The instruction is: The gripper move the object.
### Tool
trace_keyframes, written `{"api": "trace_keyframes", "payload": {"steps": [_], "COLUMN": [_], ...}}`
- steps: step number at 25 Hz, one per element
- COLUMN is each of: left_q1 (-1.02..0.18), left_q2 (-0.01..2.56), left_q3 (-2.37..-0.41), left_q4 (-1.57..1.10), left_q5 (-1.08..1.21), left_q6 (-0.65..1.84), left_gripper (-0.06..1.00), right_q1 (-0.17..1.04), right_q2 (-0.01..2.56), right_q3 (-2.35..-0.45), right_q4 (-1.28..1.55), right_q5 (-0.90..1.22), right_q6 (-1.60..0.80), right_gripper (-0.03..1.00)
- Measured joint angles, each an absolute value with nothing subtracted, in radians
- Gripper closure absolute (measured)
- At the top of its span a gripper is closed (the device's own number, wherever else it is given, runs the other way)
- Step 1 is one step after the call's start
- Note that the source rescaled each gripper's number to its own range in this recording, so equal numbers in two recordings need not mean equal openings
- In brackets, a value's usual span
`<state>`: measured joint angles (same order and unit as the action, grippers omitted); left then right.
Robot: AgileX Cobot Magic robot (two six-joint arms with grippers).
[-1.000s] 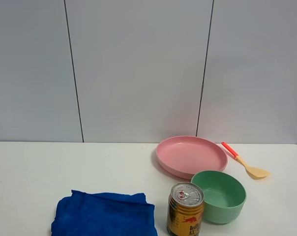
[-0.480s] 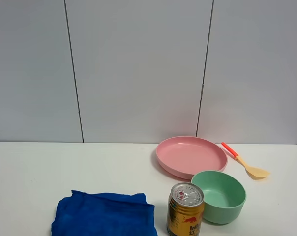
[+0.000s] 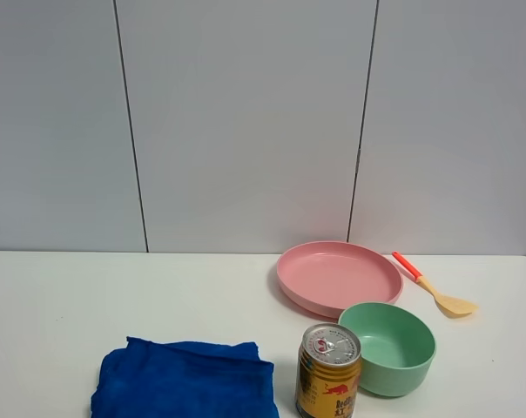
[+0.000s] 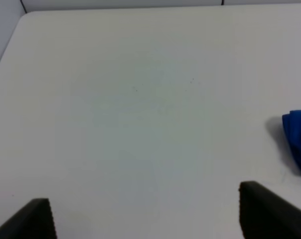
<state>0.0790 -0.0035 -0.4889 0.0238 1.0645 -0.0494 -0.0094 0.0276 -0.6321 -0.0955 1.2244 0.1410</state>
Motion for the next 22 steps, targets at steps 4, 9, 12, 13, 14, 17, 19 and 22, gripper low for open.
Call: {"api": "trace_keyframes", "payload": {"steps": [4, 9, 12, 13, 14, 17, 19, 22], "left_q1": [0.079, 0.079, 0.079, 0.079, 0.079, 0.079, 0.079, 0.079], "left_q2": [-0.004, -0.004, -0.004, -0.004, -0.004, -0.004, -0.004, -0.004], "left_q3": [-0.489, -0.489, -0.489, -0.489, -0.489, -0.489, -0.489, -0.489], "left_q4": [0.024, 0.024, 0.024, 0.024, 0.024, 0.024, 0.024, 0.024], "left_q5": [1.065, 1.065, 1.065, 1.065, 1.065, 1.065, 1.065, 1.065], "left_q6": [-0.049, -0.049, -0.049, -0.049, -0.049, -0.049, -0.049, -0.049], "left_gripper": [-0.06, -0.06, -0.06, -0.06, -0.06, -0.06, -0.06, -0.06], "right_q1": [-0.011, -0.011, -0.011, -0.011, -0.011, -0.011, -0.011, -0.011], "right_q2": [-0.002, -0.002, -0.002, -0.002, -0.002, -0.002, -0.002, -0.002], "right_q3": [-0.599, -0.527, -0.495, -0.495, -0.494, -0.494, -0.494, -0.494], "right_q4": [-0.108, -0.035, 0.007, 0.013, 0.013, 0.013, 0.013, 0.013], "right_q5": [1.228, 1.126, 1.086, 1.084, 1.078, 1.071, 1.071, 1.071], "right_q6": [0.143, 0.141, 0.101, 0.092, 0.081, 0.039, 0.03, 0.023], "right_gripper": [0.07, 0.07, 0.07, 0.07, 0.07, 0.08, 0.1, 0.12]}}
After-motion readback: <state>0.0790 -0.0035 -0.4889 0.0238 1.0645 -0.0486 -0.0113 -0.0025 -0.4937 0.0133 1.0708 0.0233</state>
